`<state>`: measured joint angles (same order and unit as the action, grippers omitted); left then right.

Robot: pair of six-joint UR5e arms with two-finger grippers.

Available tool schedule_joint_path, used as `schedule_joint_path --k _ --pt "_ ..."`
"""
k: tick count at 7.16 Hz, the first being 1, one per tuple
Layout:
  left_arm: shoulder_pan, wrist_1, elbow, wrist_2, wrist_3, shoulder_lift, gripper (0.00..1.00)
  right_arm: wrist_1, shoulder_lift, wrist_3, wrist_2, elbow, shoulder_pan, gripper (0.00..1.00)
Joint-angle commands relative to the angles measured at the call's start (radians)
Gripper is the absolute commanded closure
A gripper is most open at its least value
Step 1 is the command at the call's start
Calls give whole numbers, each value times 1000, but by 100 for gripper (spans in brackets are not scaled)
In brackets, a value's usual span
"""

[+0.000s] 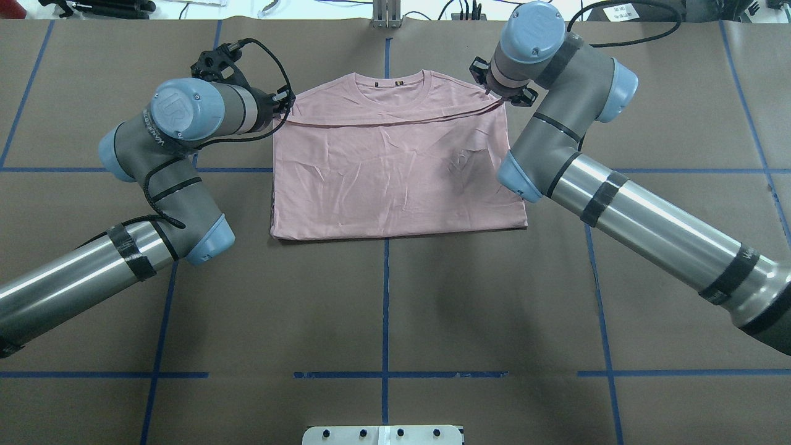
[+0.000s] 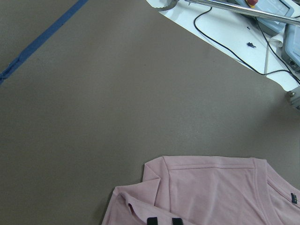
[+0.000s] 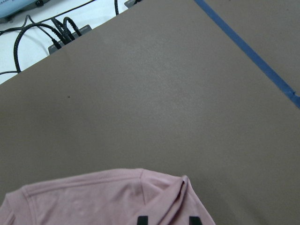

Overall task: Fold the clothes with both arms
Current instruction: 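Lay the hem down near the collar and open both grippers, then move the right gripper to the folded shirt's corner nearest it and grasp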

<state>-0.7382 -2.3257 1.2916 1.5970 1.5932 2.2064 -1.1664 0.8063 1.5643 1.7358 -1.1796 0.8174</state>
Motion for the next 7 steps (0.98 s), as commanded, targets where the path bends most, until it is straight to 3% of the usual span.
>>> schedule_joint_path --k 1,3,4,7 --pt "0 -9 78 5 2 -45 71 5 216 40 4 -278 -76 46" --pt "0 -9 107 5 2 -51 71 -5 399 123 45 -528 -138 44" --pt "3 -9 110 5 2 -57 70 4 468 134 72 -587 -155 38" --pt "3 -9 133 20 4 -57 70 4 485 263 64 -588 -208 34"
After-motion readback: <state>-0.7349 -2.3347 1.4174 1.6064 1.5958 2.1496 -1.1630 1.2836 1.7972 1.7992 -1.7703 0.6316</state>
